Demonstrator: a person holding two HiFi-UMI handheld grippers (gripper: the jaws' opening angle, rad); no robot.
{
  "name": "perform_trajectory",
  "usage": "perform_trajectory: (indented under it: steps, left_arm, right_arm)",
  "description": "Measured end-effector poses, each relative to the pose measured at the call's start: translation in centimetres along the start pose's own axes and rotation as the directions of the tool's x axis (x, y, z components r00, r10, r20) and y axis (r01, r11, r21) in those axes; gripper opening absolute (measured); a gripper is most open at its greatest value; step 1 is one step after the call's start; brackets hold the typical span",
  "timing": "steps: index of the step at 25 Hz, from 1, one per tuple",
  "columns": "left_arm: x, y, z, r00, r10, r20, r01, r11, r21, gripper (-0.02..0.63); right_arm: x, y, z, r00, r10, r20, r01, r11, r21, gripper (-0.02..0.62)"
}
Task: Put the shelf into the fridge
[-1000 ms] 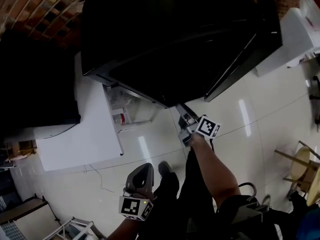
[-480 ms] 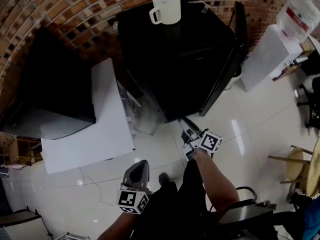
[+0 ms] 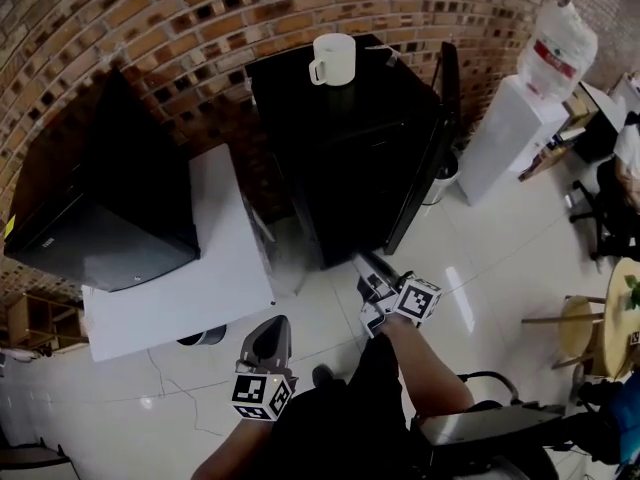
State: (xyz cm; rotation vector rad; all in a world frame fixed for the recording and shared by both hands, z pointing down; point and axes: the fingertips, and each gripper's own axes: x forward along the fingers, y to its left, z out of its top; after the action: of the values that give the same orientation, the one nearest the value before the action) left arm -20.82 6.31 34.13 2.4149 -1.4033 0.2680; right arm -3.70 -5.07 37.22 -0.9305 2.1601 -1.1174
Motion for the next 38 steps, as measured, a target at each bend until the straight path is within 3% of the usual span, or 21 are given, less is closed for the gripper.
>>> perform_trajectory:
  steps: [5, 10, 13, 15, 18, 22, 26, 28, 33, 38]
  left_arm:
    - [-0.5, -0.4, 2.6, 0.997, -0.046, 0.063, 0.044, 0.999, 0.025, -0.006]
    - [-1.7, -0.7, 4.6, 0.991, -0.077, 0.108, 0.074, 0.997, 0.036, -0.006]
    - [-2.2, -0.7, 5.1, 0.989, -0.089, 0.12, 0.085, 0.996, 0.037, -0.006]
    - [-2.6, -0.8, 5.6, 0.987, -0.1, 0.129, 0.093, 0.994, 0.061, -0.006]
    - [-3.0, -2.0, 6.7, 0.982, -0.14, 0.125, 0.126, 0.985, 0.117, -0.006]
    - [-3.3, -3.3, 7.6, 0.976, -0.186, 0.112, 0.178, 0.981, 0.082, -0.006]
    - [-3.4, -4.1, 9.4, 0.962, -0.232, 0.14, 0.219, 0.97, 0.103, -0.006]
    - [-3.3, -4.1, 10.0, 0.963, -0.226, 0.147, 0.215, 0.973, 0.089, -0.006]
    - [-2.6, -4.0, 11.4, 0.974, -0.166, 0.152, 0.162, 0.986, 0.037, -0.006]
    - [-1.6, -6.2, 12.6, 0.976, -0.149, 0.157, 0.141, 0.988, 0.065, -0.006]
  right_arm:
    - [-0.7, 5.1, 1.9, 0.998, 0.064, 0.023, -0.061, 0.993, -0.106, 0.075]
    - [-0.5, 9.7, 2.3, 0.998, 0.056, -0.024, -0.061, 0.966, -0.251, 0.07]
    - [-1.0, 12.2, 2.2, 0.997, 0.068, -0.038, -0.076, 0.949, -0.305, 0.009]
    - [-1.5, 13.7, 2.3, 0.996, 0.072, -0.053, -0.085, 0.939, -0.334, 0.006]
    - [-2.2, 15.3, 2.5, 0.996, 0.041, -0.075, -0.068, 0.91, -0.409, 0.006]
    - [-3.8, 17.0, 2.8, 0.997, -0.03, -0.076, -0.013, 0.861, -0.508, 0.006]
    - [-4.5, 19.1, 4.5, 0.998, -0.032, -0.055, -0.002, 0.841, -0.542, 0.006]
    - [-4.6, 19.9, 5.1, 0.996, -0.044, -0.073, -0.005, 0.825, -0.565, 0.006]
    - [-5.2, 21.1, 7.5, 0.989, -0.103, -0.105, 0.008, 0.75, -0.662, 0.006]
    - [-6.0, 22.4, 10.2, 0.988, -0.105, -0.113, -0.005, 0.71, -0.704, 0.006]
